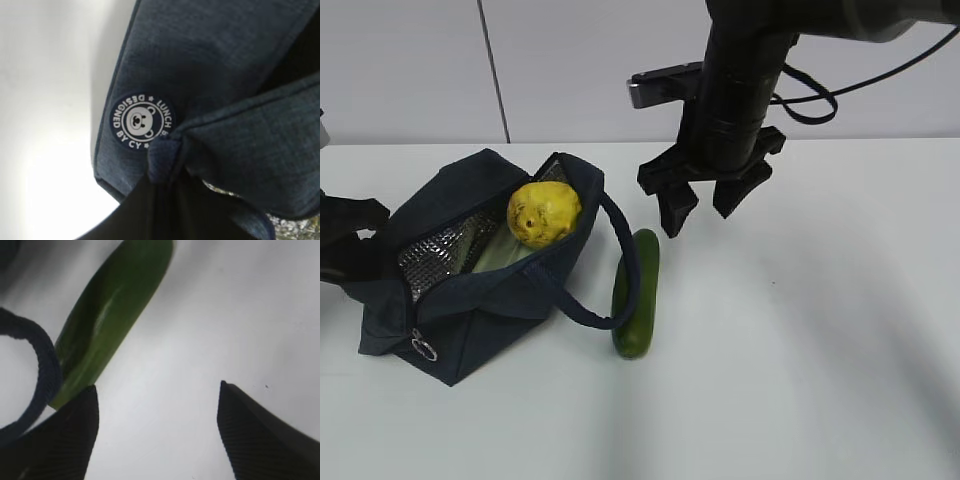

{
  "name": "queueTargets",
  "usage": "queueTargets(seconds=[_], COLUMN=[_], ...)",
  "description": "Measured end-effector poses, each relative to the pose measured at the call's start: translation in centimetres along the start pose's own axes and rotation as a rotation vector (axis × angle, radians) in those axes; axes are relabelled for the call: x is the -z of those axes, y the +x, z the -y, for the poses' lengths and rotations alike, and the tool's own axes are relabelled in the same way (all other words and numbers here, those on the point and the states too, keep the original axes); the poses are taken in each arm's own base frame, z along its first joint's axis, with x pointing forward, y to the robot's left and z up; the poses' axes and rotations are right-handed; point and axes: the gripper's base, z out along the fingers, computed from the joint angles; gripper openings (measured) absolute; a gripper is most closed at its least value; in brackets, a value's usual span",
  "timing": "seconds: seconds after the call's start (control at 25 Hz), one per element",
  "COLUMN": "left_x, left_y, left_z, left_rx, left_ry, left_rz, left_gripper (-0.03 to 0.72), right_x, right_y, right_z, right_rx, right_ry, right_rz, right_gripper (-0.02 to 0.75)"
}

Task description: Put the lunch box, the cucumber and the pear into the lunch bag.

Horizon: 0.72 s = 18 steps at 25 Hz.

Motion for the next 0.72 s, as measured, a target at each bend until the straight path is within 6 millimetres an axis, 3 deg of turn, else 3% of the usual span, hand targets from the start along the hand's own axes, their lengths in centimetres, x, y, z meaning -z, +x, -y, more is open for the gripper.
queueTargets(seconds=[0.32,0.56,0.72], left_x=[-0.2,-0.2,-0.2], left_y=[-0.1,-0.1,-0.1], left_z=[-0.2,-0.2,-0.2], left_rx=[-0.014,-0.013,-0.01], left_ry=[-0.017,-0.019,-0.019], left_rz=[0.0,0.003,0.003], left_gripper=[0.001,0.001,0.001], right_x=[-3.0,-6.4,-7.3], right_y=[-1.5,-1.6,-1.8], right_z=[-0.5,-0.5,-0.5], right_rx=[-0.12,-0.163,-0.178], right_ry=[-0.084,-0.107,-0.111], right_rz=[0.09,0.042,0.058], right_gripper=[0.571,0.571,0.571])
